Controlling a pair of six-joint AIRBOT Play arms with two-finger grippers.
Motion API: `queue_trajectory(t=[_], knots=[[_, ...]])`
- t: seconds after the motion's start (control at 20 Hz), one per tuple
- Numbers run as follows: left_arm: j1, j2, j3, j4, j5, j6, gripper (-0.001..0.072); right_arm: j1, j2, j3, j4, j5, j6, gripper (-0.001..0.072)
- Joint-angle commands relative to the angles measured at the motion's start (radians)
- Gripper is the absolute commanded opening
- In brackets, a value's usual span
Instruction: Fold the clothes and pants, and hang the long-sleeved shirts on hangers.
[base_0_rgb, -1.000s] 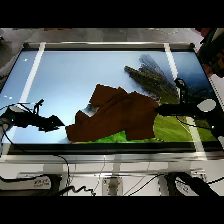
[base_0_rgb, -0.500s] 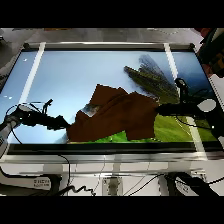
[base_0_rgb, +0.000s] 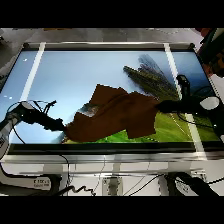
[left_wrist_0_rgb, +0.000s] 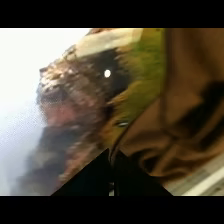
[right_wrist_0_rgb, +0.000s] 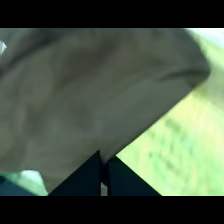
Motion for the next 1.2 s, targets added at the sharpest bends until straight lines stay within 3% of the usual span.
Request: queue_trajectory(t=[0.0,0.2,0.4,0.6,0.65,0.75,0.8,1.0,1.15], knots=[[0.04,0.127,0.124,-0.139,-0.106,0.001,0.0018,0.0,0.013,0.166,-0.091,0.026,0.069,0.0015],[0.238,0.405,0.218,-0.468,-0.011,-0.033,0.0018,0.0,0.091,0.386,-0.379,0.024,0.229,0.0015],[0.427,0.645,0.22,-0.826,0.134,-0.037,0.0019,0.0,0.211,0.522,-0.39,-0.037,0.247,0.0015],[0.465,0.787,0.22,-1.152,0.334,-0.032,0.0019,0.0,0.332,0.614,-0.39,-0.096,0.247,0.0015],[0.465,0.815,0.22,-1.2,0.378,0.021,0.0019,0.0,0.365,0.629,-0.386,-0.113,0.247,0.0015],[0.465,0.87,0.22,-1.215,0.439,0.167,0.0018,0.0,0.418,0.659,-0.382,-0.126,0.247,0.0015],[0.465,0.898,0.22,-1.215,0.471,0.196,0.0019,0.0,0.443,0.673,-0.374,-0.13,0.247,0.0015],[0.465,0.993,0.22,-1.2,0.75,0.283,0.0018,0.0,0.486,0.7,-0.293,-0.181,0.247,0.0015],[0.465,1.006,0.22,-1.121,0.944,0.286,0.0018,0.0,0.433,0.699,-0.284,-0.214,0.248,0.0015]])
